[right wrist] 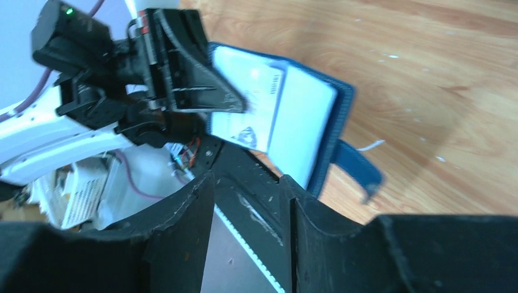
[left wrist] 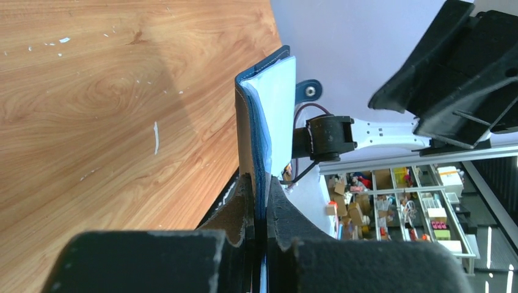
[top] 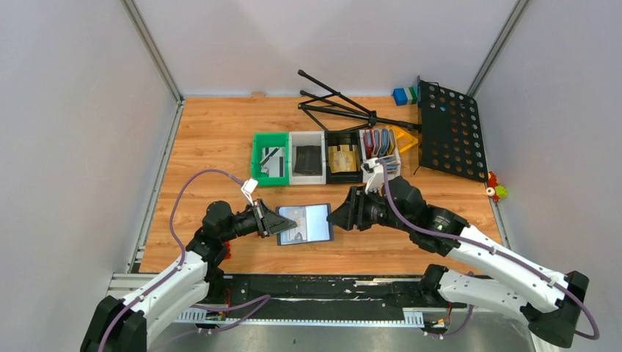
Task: Take the credit cards out of the card holder
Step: Remove the credit card from the card holder.
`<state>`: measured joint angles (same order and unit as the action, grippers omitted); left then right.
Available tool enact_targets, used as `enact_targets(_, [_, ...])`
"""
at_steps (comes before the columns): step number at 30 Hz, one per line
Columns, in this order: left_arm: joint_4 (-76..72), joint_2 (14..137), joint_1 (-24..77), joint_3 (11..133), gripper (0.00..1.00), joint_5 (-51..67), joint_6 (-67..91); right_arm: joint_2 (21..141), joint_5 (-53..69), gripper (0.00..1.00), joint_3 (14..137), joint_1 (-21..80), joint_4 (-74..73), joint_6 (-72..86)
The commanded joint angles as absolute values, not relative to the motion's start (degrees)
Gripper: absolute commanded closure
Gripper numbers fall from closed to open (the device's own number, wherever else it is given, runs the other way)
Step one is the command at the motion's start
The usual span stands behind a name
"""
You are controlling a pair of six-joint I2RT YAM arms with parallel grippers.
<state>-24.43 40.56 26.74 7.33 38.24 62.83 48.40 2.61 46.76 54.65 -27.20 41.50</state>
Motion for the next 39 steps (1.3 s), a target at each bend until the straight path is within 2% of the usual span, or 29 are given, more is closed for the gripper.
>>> enact_targets(1, [-25.5,40.0,26.5,10.3,1.00,37.5,62.1,52.6,15.2,0.57,46.1,54.7,-14.2,41.3])
enact_targets(5, [-25.5,39.8,26.5,10.5,1.00,37.9,62.7,59.4,20.1,0.58,45.0,56.0,-4.9,44.1])
enact_targets(13, [-30.1,39.0,26.5,9.4,1.00,39.7,66.7,67.1,17.3,0.61,45.9,57.1,-2.8,46.6])
enact_targets(20, [-35.5,39.7,26.5,9.0,1.00,41.3,71.0,66.4,18.3,0.65,41.7,54.1,-0.6,50.1])
enact_targets(27, [-41.1,40.3,26.5,8.5,1.00,42.1,75.0,63.0,19.2,0.64,38.0,52.4,2.1,52.2])
enact_targets(33, [-49.5,42.1,26.5,7.5,1.00,43.7,80.0,61.8,24.0,0.66,33.7,51.3,14.6,57.0])
enact_targets(39, [-54.7,43.5,26.5,7.5,1.00,44.4,83.4,63.0,25.7,0.72,34.3,51.1,18.7,59.0])
